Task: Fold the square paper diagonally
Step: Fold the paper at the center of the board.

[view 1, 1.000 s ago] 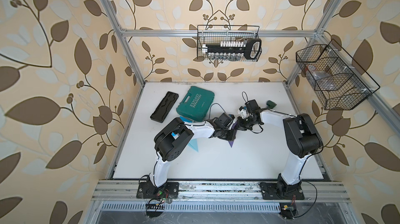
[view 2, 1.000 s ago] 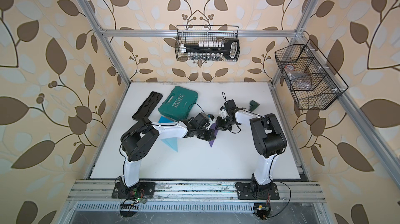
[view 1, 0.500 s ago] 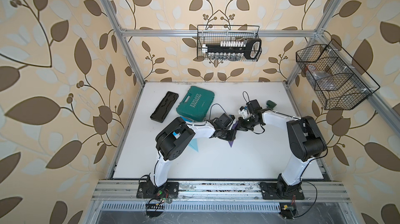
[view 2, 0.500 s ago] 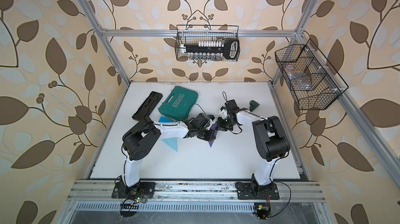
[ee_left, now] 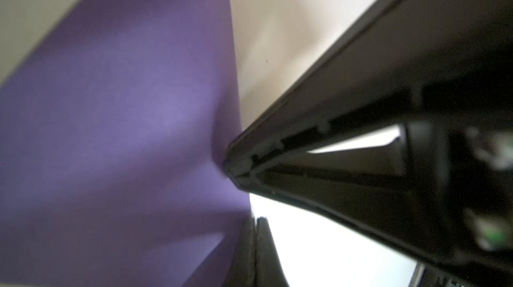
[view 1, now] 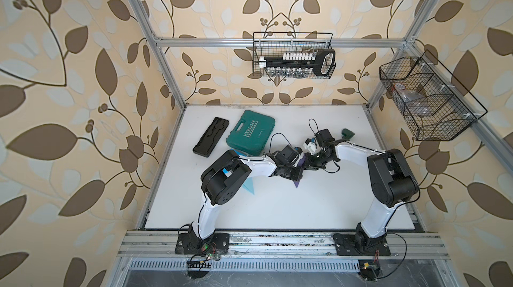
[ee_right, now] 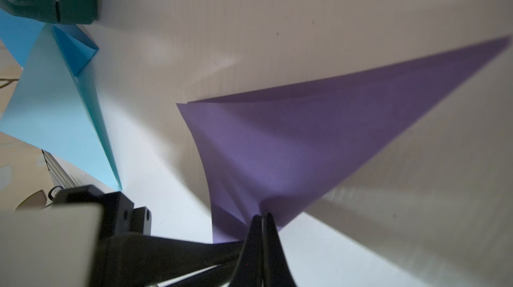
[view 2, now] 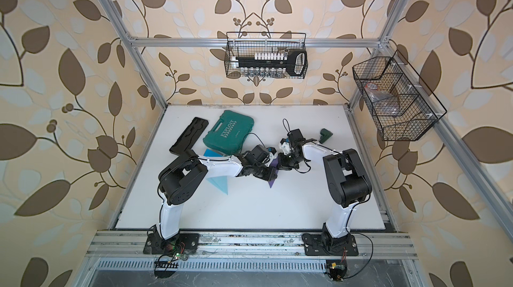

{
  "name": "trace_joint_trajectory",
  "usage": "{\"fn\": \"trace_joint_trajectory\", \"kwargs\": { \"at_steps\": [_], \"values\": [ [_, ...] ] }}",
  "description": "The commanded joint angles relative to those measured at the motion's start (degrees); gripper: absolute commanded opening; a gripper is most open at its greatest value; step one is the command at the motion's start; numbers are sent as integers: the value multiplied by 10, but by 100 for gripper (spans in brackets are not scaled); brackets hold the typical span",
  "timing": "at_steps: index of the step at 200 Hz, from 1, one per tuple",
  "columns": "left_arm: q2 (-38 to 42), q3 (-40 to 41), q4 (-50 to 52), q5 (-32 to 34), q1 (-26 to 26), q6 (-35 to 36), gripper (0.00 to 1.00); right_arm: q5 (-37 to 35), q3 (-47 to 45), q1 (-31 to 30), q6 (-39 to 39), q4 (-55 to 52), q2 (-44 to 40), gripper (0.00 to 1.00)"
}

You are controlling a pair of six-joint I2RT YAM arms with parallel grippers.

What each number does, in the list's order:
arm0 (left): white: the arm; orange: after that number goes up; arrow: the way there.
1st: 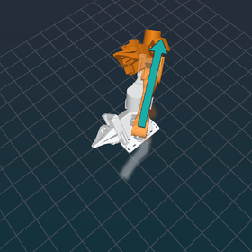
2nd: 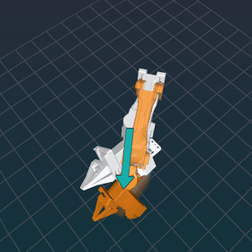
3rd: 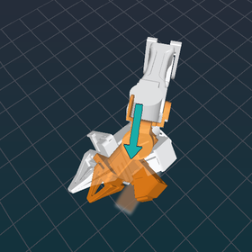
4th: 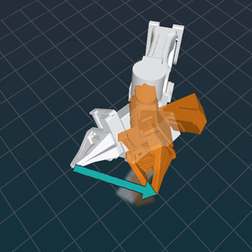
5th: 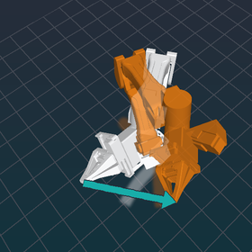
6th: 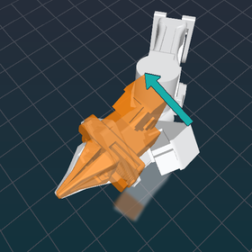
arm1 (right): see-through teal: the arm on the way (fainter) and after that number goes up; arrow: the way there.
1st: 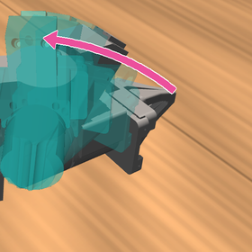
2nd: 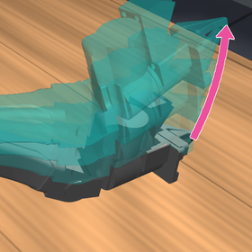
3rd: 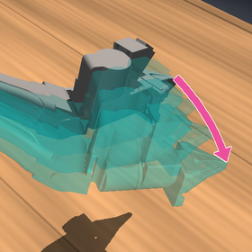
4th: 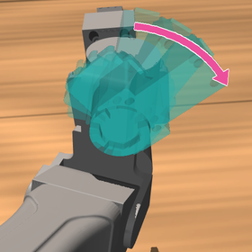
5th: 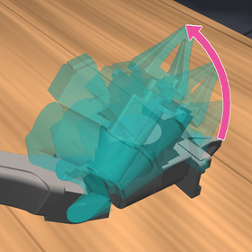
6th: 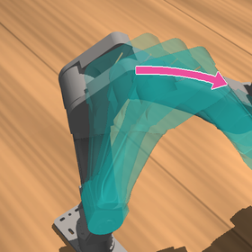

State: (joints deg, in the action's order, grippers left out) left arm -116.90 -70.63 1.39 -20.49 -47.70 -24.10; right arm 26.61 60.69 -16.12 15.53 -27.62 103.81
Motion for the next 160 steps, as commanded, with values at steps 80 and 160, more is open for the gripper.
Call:
{"fn": "trace_joint_trajectory", "kwargs": {
  "at_steps": [80, 160],
  "values": [
    [-8, 15, 23, 22, -6, 17, 0, -38, 2, 3, -4, -19, 38, 0],
    [-3, 40, 22, 26, -6, 18, 0, -51, 27, 29, 11, -18, 52, 0]
  ]
}}
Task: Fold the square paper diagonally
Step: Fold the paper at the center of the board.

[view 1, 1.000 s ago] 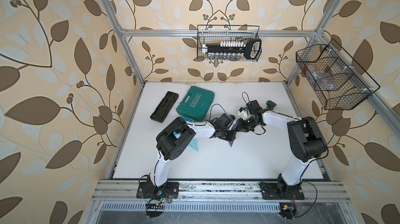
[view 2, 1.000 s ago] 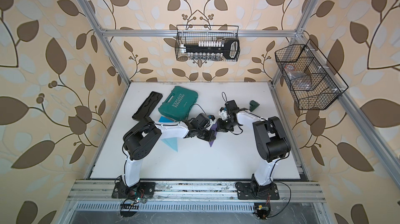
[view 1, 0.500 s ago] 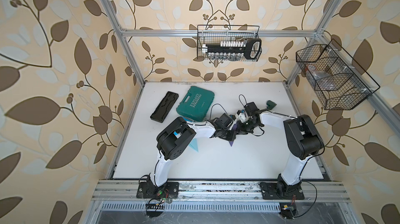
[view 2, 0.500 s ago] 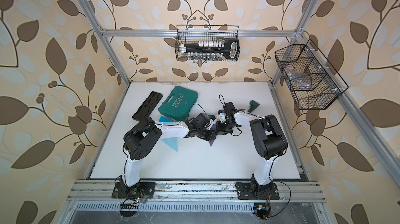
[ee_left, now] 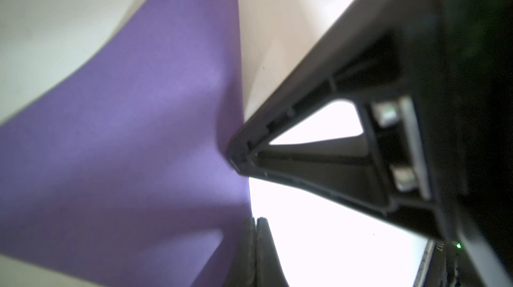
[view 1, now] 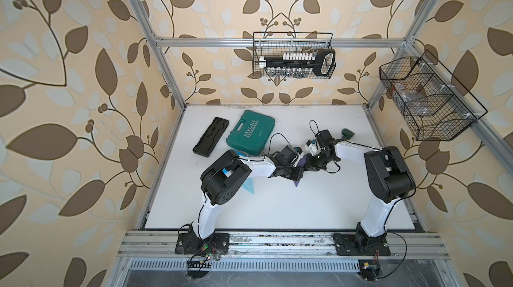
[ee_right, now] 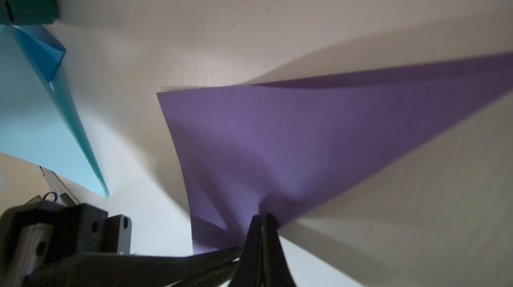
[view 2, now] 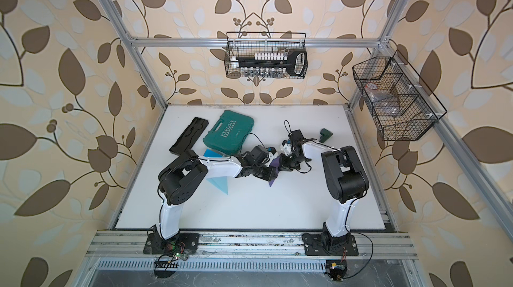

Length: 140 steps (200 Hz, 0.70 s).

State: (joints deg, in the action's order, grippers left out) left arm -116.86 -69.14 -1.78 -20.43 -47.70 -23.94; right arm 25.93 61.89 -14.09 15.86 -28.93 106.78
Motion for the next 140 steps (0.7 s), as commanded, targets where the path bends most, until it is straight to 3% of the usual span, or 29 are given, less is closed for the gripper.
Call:
{"fn": "trace_joint_trajectory", "kwargs": {
  "at_steps": [1, 140],
  "values": [
    [-3, 26, 54, 26, -6, 16, 0, -45, 15, 9, 8, -5, 22, 0],
    [17, 63, 47, 29, -6, 14, 0, -77, 56, 28, 31, -11, 42, 0]
  ]
}}
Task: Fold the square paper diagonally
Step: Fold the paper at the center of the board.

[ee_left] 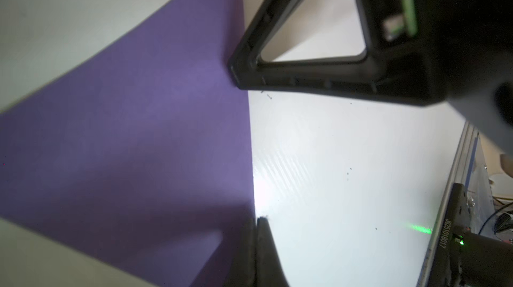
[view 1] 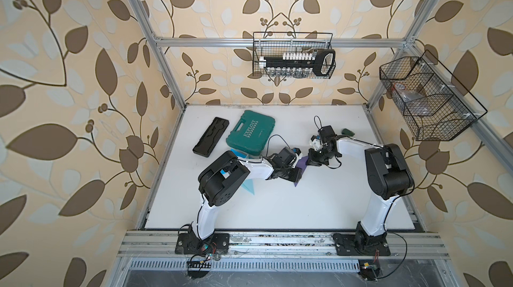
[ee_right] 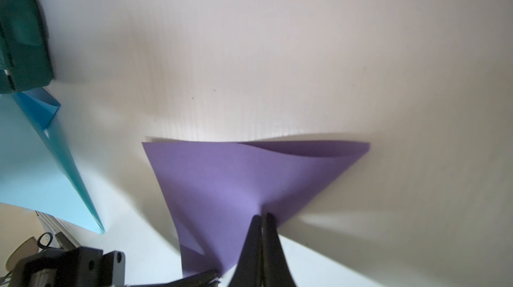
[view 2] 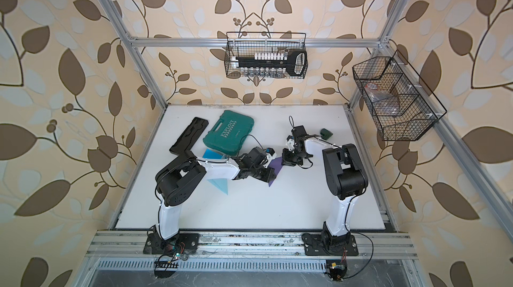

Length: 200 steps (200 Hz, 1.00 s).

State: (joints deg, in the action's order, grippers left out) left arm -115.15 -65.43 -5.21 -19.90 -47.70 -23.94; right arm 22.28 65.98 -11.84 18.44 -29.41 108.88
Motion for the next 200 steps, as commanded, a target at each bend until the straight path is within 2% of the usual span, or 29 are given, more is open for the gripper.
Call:
{"fn": "trace_joint_trajectory", "kwargs": {
  "at_steps": [1, 200],
  "values": [
    [0, 26, 81, 25, -6, 13, 0, -41, 15, 5, 5, -6, 21, 0],
    [40, 111, 51, -3, -6, 3, 0, -139, 71, 24, 32, -24, 58, 0]
  ]
}}
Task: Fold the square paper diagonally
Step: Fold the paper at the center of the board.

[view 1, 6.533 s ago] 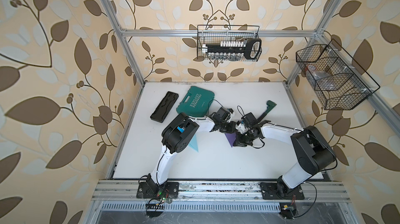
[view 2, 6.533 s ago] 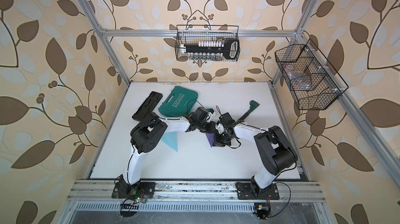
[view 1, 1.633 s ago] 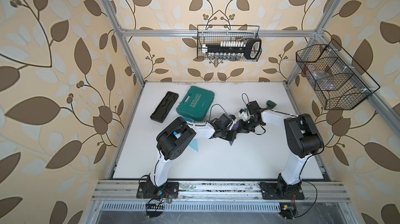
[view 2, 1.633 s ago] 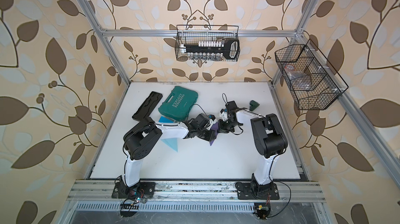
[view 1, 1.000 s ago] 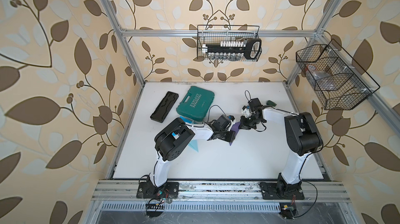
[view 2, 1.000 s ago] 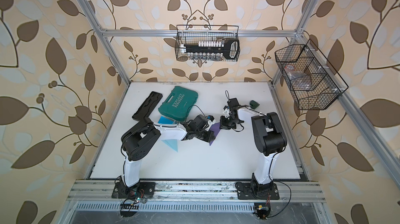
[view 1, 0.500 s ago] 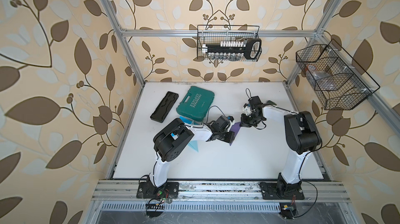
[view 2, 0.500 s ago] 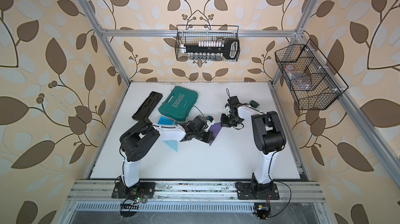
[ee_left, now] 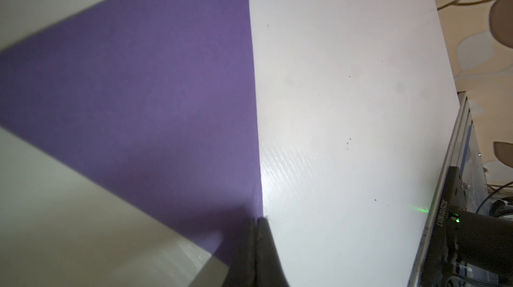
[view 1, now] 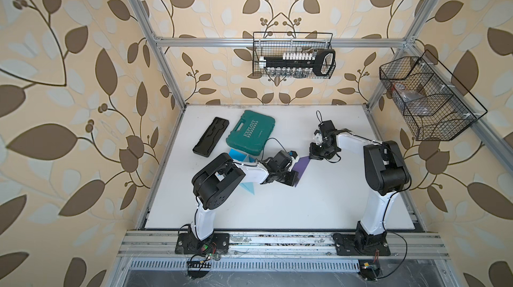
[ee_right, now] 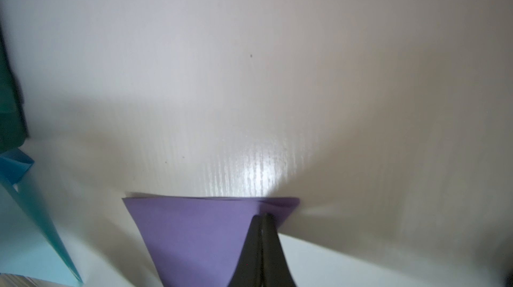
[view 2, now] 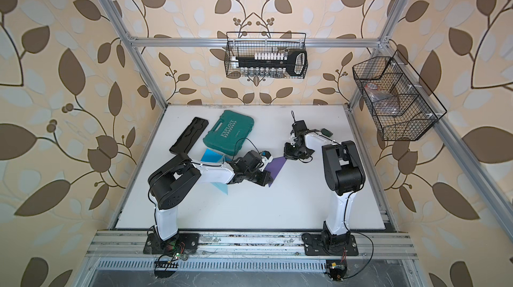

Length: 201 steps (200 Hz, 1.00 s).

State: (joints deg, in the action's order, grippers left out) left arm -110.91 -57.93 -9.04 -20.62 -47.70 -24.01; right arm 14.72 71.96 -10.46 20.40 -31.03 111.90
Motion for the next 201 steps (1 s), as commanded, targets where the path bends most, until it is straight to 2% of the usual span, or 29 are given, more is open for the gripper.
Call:
{"fn": "trace_joint_trajectory", "kwargs": {
  "at_steps": [1, 87, 117, 123, 127, 137, 143, 149, 157, 167, 180, 201],
  "values": [
    [-2, 37, 90, 5, -7, 4, 0, -64, 12, 10, 13, -8, 28, 0],
    [38, 64, 97, 13, -6, 8, 0, -79, 44, 18, 29, -14, 48, 0],
    [89, 69, 111, 57, -6, 7, 0, -58, -7, 19, 10, 53, -44, 0],
    [106, 71, 115, 73, -6, 9, 7, -57, -28, 18, 5, 72, -75, 0],
    [120, 72, 117, 86, -5, 8, 16, -57, -44, 19, 2, 85, -93, 0],
    [154, 78, 122, 119, -4, 10, 35, -63, -80, 19, -11, 111, -144, 18],
    [179, 81, 124, 135, -2, 12, 51, -68, -99, 20, -22, 122, -171, 35],
    [203, 86, 125, 148, 2, 16, 62, -72, -118, 21, -35, 131, -195, 47],
    [232, 94, 127, 171, 9, 20, 72, -80, -139, 24, -49, 135, -224, 58],
    [272, 104, 134, 198, 23, 31, 78, -90, -168, 32, -61, 141, -257, 72],
    [331, 120, 144, 233, 47, 54, 83, -86, -213, 54, -67, 168, -295, 78],
    [403, 150, 174, 295, 112, 68, 84, -69, -293, 95, -74, 238, -339, 80]
  ]
}}
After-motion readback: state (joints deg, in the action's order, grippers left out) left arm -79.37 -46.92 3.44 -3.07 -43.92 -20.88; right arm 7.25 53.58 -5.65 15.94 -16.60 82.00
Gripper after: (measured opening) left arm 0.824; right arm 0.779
